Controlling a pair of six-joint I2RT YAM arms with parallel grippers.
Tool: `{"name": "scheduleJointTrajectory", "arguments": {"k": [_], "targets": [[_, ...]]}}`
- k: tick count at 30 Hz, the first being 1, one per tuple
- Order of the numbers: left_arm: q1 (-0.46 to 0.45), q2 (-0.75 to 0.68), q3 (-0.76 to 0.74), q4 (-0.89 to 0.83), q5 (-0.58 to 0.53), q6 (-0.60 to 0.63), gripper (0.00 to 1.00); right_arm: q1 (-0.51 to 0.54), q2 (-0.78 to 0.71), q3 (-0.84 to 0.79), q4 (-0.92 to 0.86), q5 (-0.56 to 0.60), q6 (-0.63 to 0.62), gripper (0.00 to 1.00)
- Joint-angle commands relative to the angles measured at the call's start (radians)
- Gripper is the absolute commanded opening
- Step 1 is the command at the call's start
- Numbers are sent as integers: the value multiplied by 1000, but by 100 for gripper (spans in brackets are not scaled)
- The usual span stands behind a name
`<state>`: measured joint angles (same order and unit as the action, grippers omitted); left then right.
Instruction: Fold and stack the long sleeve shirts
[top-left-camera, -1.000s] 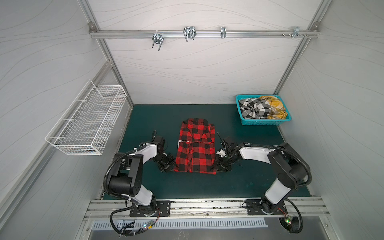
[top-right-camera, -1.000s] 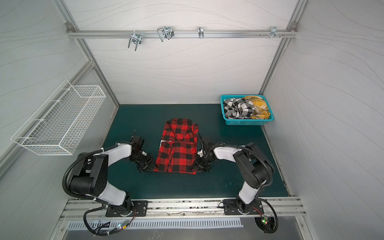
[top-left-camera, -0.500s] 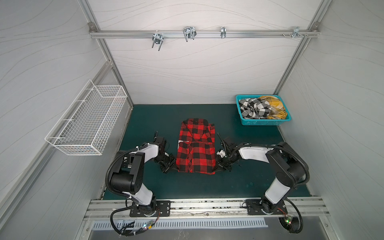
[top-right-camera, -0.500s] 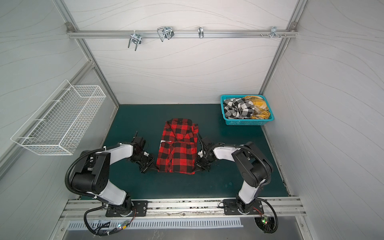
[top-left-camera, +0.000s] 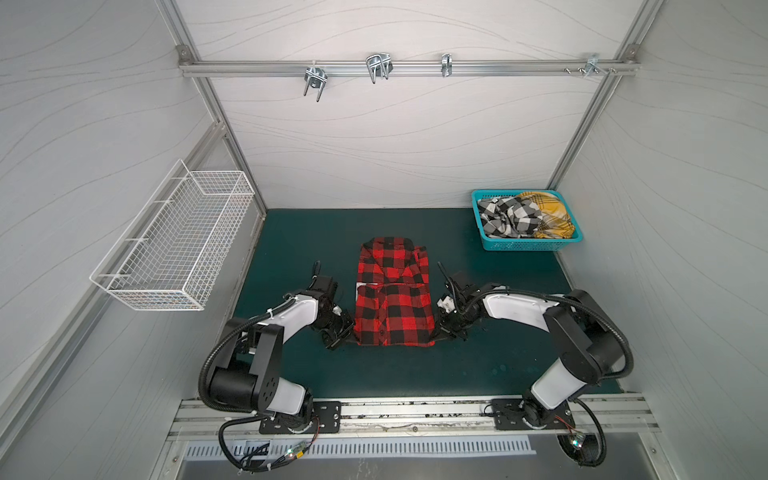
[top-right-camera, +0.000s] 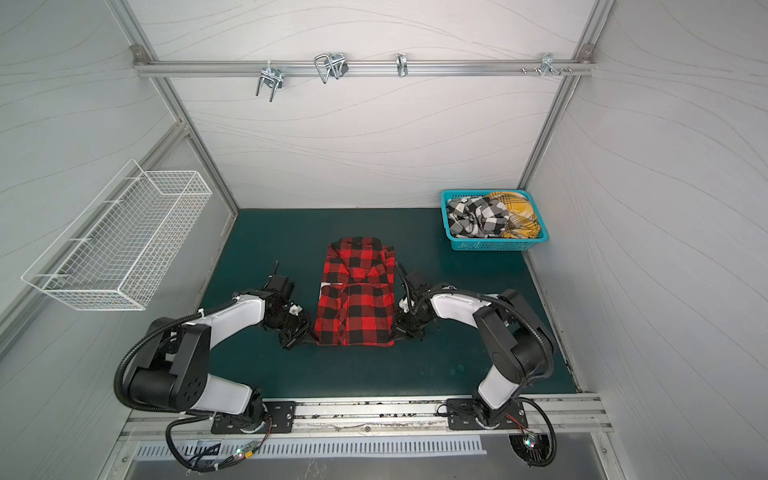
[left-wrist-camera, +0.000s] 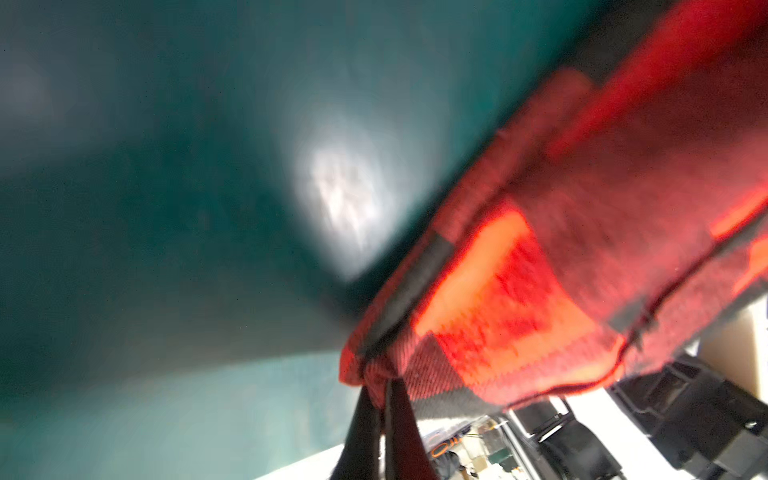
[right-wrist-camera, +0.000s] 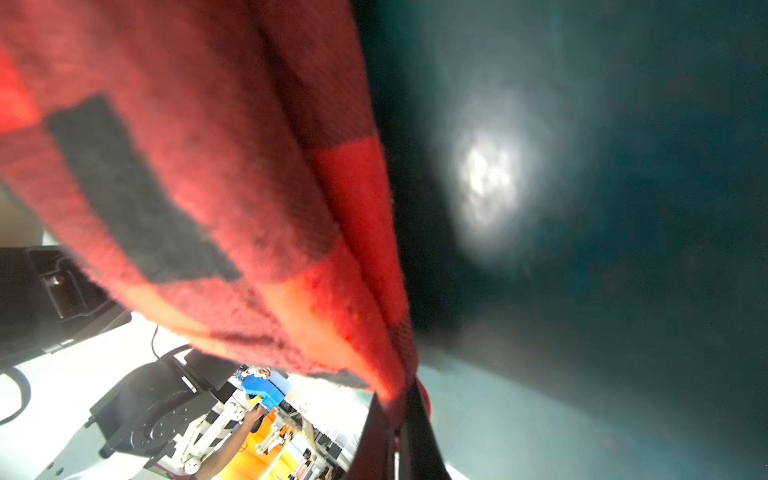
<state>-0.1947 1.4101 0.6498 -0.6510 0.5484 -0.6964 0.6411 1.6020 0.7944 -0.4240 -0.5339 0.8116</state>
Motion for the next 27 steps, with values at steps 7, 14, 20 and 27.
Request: {"name": "scheduleJointTrajectory", "arguments": {"k": [7,14,20,27], "targets": [[-195,-282,-151,-39,-104,-233,0,48,-229,-91,-174,60,-2,0],[-284,-602,-273,-89,-154,-403,0,82,-417,-177,-237,80,24,0],[-342,-644,-204,-192,-166,-393,0,135,-523,-199,-286,111,88,0],[-476,-596,-88,-217,-218,-426,0,192,-556,-180,-331,130,149,0]]}}
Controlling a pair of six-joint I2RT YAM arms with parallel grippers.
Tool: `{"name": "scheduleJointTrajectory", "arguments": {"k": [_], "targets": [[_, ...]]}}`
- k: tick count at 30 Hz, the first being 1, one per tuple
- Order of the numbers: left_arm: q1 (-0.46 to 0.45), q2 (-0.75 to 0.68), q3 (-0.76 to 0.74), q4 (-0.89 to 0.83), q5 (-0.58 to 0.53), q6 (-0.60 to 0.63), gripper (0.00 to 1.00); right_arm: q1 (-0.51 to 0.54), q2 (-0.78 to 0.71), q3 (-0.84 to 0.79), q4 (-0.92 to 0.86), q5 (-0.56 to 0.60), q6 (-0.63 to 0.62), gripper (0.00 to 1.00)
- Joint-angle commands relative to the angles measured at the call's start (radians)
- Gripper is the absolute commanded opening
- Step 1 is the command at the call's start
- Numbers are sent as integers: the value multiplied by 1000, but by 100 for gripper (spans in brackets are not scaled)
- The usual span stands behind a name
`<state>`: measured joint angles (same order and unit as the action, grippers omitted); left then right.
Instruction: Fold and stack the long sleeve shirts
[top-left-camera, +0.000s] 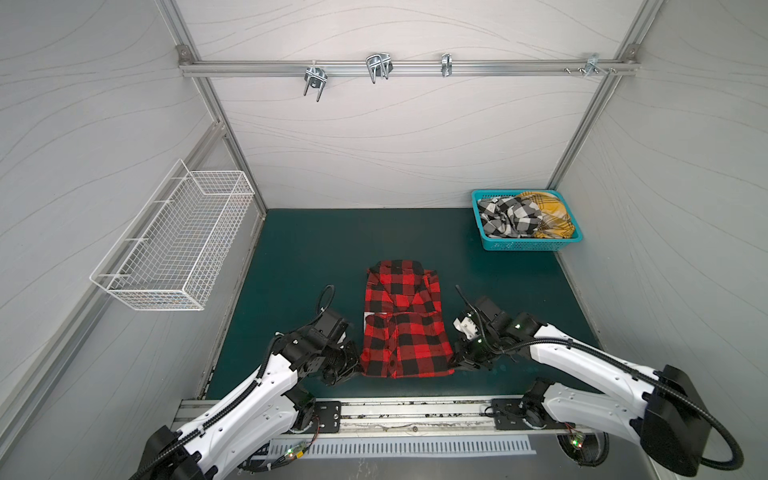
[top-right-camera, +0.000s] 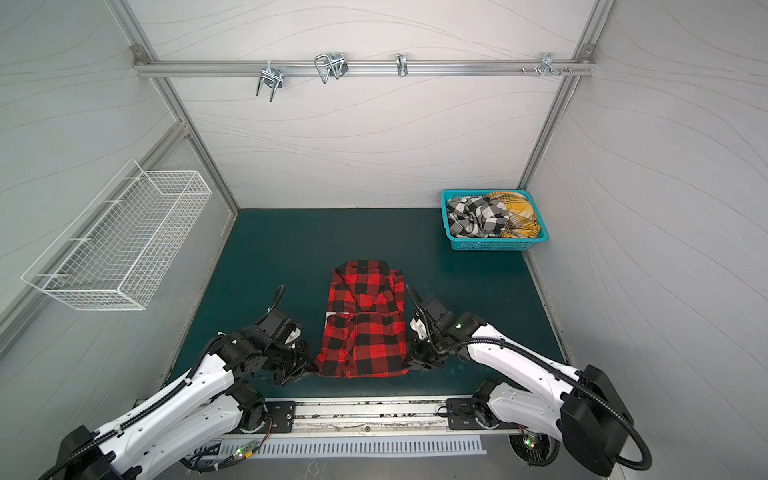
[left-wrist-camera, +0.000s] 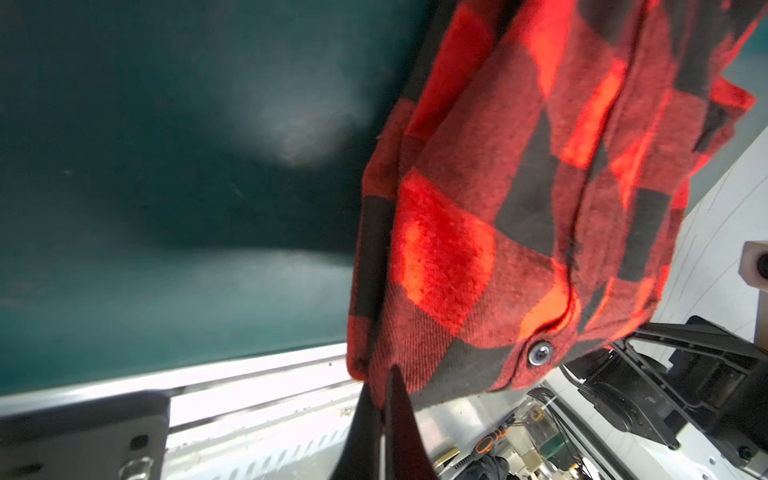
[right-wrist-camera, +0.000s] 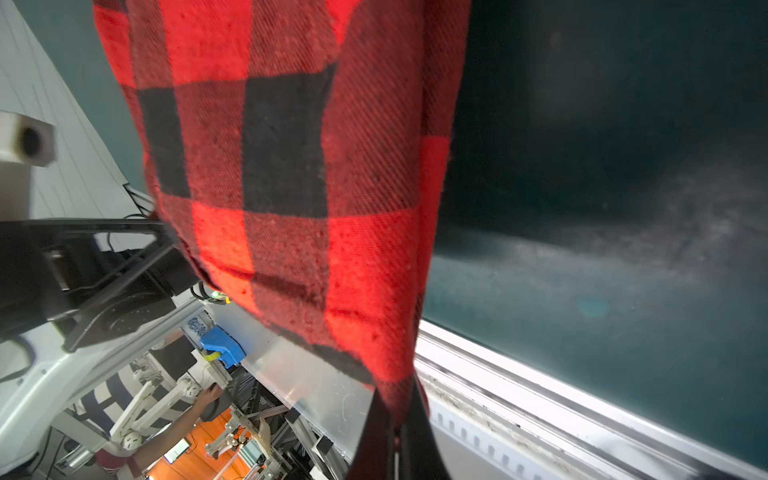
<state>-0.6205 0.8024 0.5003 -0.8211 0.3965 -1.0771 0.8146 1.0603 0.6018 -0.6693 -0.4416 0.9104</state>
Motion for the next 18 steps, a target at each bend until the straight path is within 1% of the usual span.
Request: {"name": "scheduleJointTrajectory", "arguments": {"k": [1,3,7,10,14,16,18], "targets": [[-73,13,72,-41,-76,-61,0,24,-18,21,-93,39,57,0],[-96,9,97,-48,-102,-93,0,31,-35,39,-108,43,73,0],[-97,-5,159,-71,-152,-125,0,29,-57,96,-138,66,88,0],[-96,39,226,-73,-185,-124,0,5,-27,148,-148,71,73,0],[-85,135,347,-84,-278,-90,0,-100,45,212,-147,29,14,0],[-53,193,405,-79,-288,-66,0,-156,87,253,-129,-9,-16,0],[10,254,460,-45,-279,-27,0,-211,153,327,-124,-43,-50,0]]}}
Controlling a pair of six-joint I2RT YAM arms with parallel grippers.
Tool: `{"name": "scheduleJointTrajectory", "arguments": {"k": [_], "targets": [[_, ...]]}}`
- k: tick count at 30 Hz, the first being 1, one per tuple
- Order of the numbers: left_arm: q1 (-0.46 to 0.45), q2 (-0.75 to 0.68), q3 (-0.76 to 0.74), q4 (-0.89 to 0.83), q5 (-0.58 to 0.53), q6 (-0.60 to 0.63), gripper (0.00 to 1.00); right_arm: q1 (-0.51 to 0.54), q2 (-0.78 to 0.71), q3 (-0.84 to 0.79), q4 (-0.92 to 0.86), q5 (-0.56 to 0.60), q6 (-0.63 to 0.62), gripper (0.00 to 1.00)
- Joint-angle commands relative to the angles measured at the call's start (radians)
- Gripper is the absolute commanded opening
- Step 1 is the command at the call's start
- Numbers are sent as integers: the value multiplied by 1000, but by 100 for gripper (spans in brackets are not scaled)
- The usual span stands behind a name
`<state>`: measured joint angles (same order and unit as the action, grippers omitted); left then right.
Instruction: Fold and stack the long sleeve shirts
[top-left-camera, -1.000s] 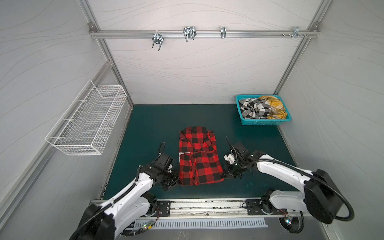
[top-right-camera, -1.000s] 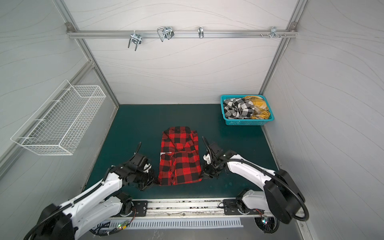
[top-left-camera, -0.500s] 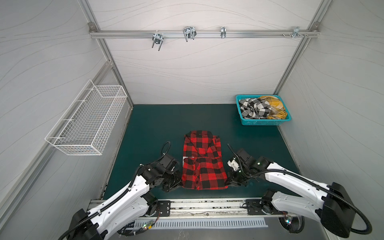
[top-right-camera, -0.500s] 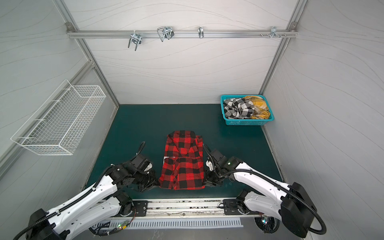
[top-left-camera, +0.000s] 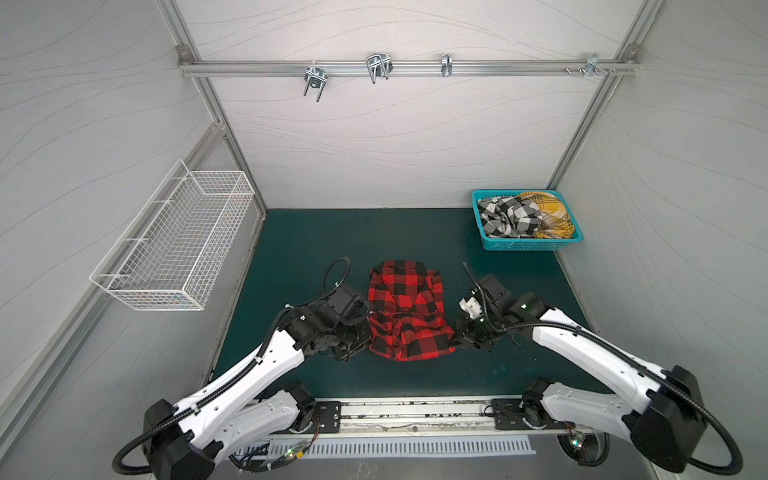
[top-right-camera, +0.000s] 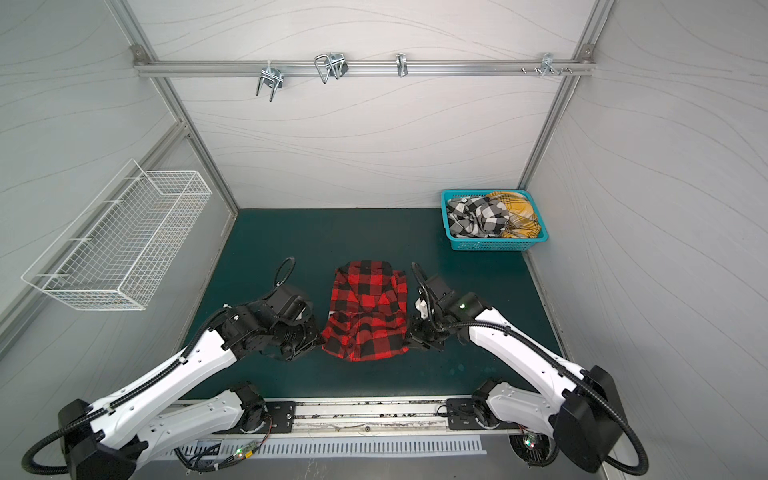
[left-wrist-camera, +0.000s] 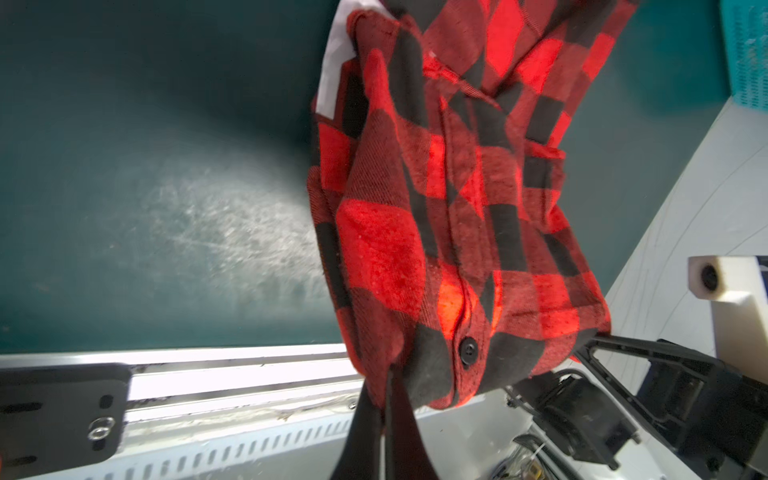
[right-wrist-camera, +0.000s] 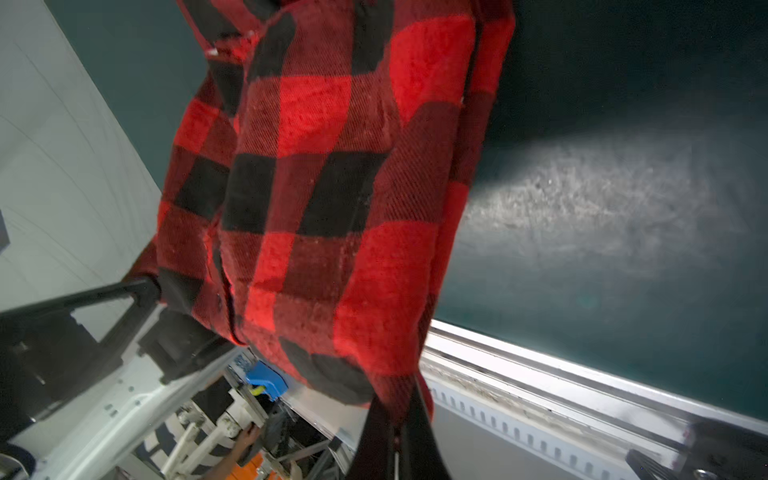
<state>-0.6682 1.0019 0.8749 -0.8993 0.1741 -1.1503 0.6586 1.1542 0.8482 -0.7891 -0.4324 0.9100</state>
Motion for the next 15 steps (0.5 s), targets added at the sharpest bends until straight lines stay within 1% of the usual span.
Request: {"name": "scheduleJointTrajectory", "arguments": {"k": [1,4,6,8,9,10,11,12,13,14,15], "targets": [[94,89,111,54,-47,68,0,-75,95,122,-7,-59,-66,0],[218,252,220,115,13,149,0,-146,254,293,-1,-76,-124,0],[284,401,335,156,26,212,0,-213,420,453,-14,-93,-171,0],[341,570,472,207,43,253,0,-270,577,615,10,-112,-187,0],[371,679,567,244,71,274,0,-298,678,733,24,-116,-192,2],[385,786,674,257,86,300,0,-319,778,848,22,-135,-196,8],[395,929,839,237,100,342,14,-339,910,1018,1,-166,-206,18],[407,1089,1055,184,143,381,31,-359,1046,1216,-74,-166,-231,32],[416,1223,1256,128,161,402,42,-374,1165,1398,-135,-165,-247,46],[423,1384,1482,84,183,405,49,-391,1285,1598,-203,-148,-248,60],[436,1537,1721,22,223,383,53,-413,1372,1748,-263,-139,-237,63]]}}
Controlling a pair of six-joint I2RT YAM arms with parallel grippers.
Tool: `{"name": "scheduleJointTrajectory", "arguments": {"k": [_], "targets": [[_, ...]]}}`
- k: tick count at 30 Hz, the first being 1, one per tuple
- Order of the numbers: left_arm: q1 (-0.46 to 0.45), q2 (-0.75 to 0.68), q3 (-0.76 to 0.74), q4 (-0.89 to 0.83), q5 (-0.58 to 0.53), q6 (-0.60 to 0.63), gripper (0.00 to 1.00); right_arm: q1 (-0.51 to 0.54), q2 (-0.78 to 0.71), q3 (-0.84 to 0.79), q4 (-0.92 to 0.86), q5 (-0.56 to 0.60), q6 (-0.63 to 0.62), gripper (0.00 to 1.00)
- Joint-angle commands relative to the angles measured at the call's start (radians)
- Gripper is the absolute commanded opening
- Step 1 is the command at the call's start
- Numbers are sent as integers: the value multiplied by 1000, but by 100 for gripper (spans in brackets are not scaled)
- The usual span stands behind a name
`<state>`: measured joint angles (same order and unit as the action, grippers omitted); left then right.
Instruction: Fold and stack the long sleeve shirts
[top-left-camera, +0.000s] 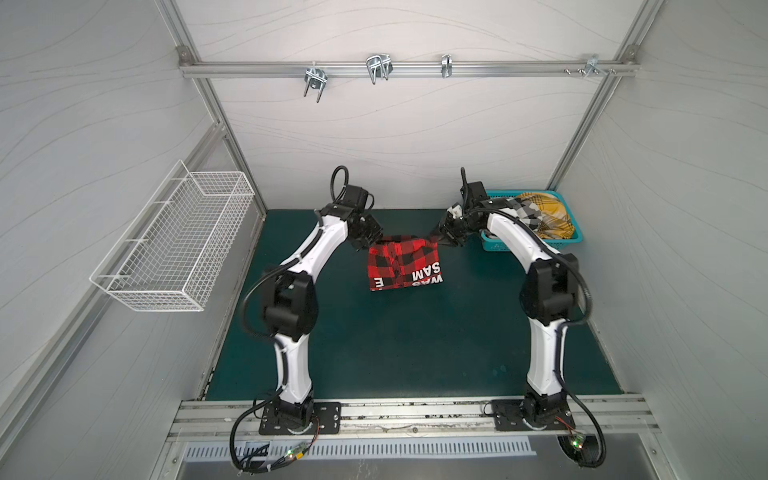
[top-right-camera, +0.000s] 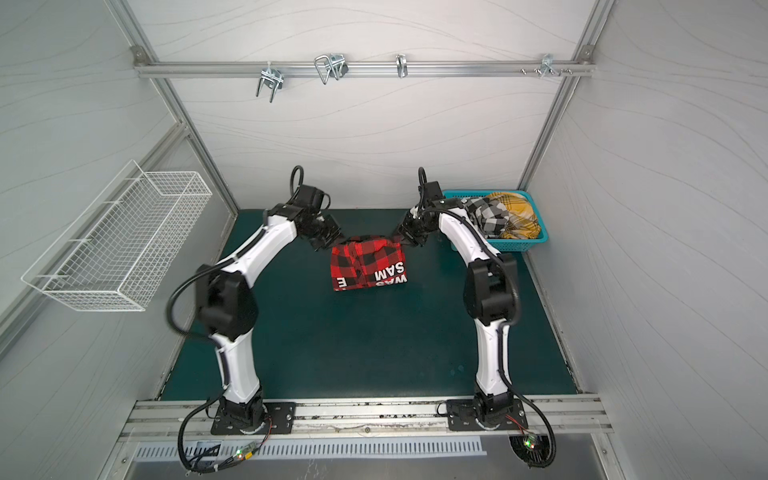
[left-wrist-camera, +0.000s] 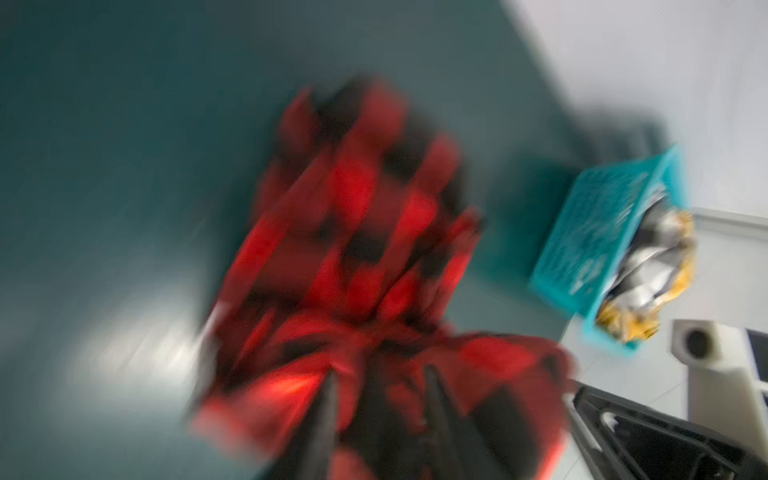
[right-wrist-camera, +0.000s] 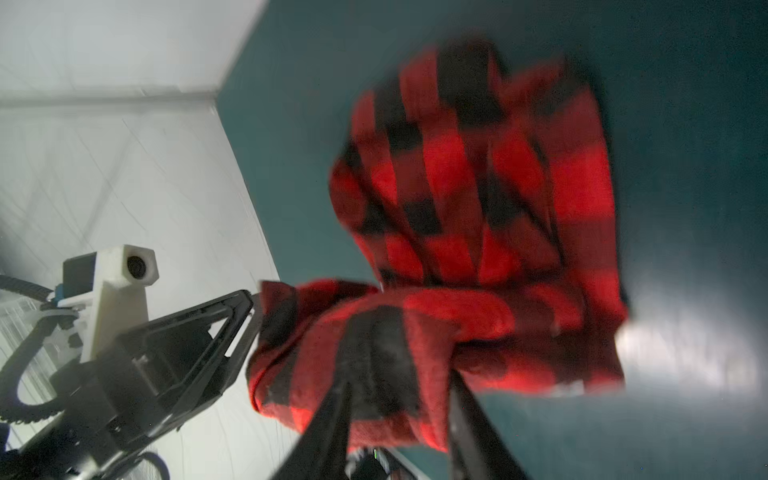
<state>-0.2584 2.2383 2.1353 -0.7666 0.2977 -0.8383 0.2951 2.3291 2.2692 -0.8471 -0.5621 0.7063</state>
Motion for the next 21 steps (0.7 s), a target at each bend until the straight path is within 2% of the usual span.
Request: {"name": "scheduleJointTrajectory", "arguments": {"k": [1,2,3,6,9,13,16,21], "targets": [[40,406,637,-116,164,37,56,-69,250,397,-206,-35,-12,63],[59,412,610,15,253,-29,67,-89,257,384,-161,-64,14,65],[78,365,472,144,277,-80,74,-101,241,341,-122,-67,15,68],[108,232,236,166,180,4,74,-114,158,179,-55,-53,-49,71],[114,93,16,168,136,75,73,-103,78,-9,17,-65,-112,70],[126,-63,-242,183,88,105,74,-73,57,-124,29,-70,-193,70],[136,-113,-355,196,102,109,74,-37,85,-129,0,-38,-232,68],[138,-89,-372,183,149,126,75,-12,144,-109,8,-35,-243,62]]}}
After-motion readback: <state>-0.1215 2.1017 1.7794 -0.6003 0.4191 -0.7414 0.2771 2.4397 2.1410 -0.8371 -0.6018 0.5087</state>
